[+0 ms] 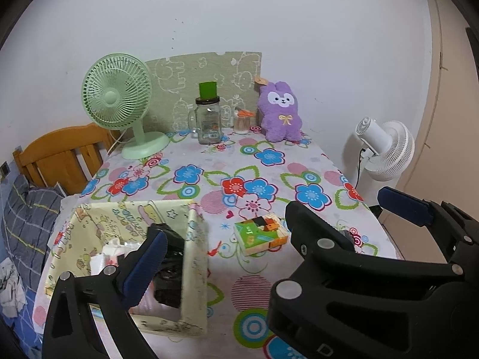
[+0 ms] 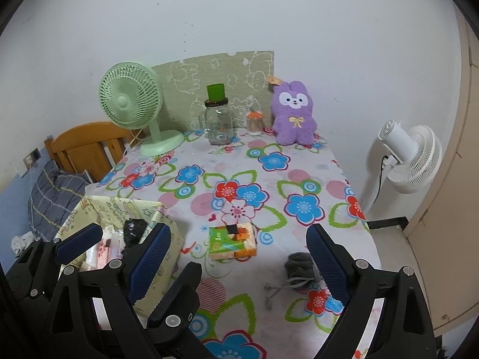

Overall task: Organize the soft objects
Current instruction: 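Move both tools toward the tissue pack and grey pouch on the bed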

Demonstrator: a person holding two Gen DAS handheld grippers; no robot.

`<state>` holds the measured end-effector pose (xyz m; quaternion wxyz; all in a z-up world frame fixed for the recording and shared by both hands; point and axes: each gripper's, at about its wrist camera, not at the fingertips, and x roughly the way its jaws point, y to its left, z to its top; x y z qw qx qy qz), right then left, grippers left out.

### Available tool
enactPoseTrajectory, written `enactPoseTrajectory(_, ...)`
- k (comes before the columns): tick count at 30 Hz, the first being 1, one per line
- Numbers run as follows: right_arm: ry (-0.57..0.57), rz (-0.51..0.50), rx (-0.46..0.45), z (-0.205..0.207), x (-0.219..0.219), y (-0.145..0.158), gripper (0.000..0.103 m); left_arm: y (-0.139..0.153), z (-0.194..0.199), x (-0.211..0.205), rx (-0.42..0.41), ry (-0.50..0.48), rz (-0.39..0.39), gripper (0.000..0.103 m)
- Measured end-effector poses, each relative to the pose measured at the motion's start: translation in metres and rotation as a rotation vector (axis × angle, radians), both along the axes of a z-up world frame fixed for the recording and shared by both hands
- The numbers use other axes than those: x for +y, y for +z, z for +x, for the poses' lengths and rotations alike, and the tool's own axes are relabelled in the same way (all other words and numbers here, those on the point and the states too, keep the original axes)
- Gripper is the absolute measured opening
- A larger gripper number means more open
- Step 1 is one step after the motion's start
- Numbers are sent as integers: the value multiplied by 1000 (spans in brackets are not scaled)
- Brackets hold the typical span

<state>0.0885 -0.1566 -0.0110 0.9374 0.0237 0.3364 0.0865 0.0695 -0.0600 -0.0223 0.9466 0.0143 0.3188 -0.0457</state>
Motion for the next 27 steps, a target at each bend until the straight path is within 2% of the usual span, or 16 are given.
enactPoseTrajectory(13,-19,3,23,5,-29,-19,94,-17,9,-27,27,-18,5,102)
enactPoseTrajectory(27,-33,13,86,21,-54,-57,94,-55,30,-53,110,-37,7,102)
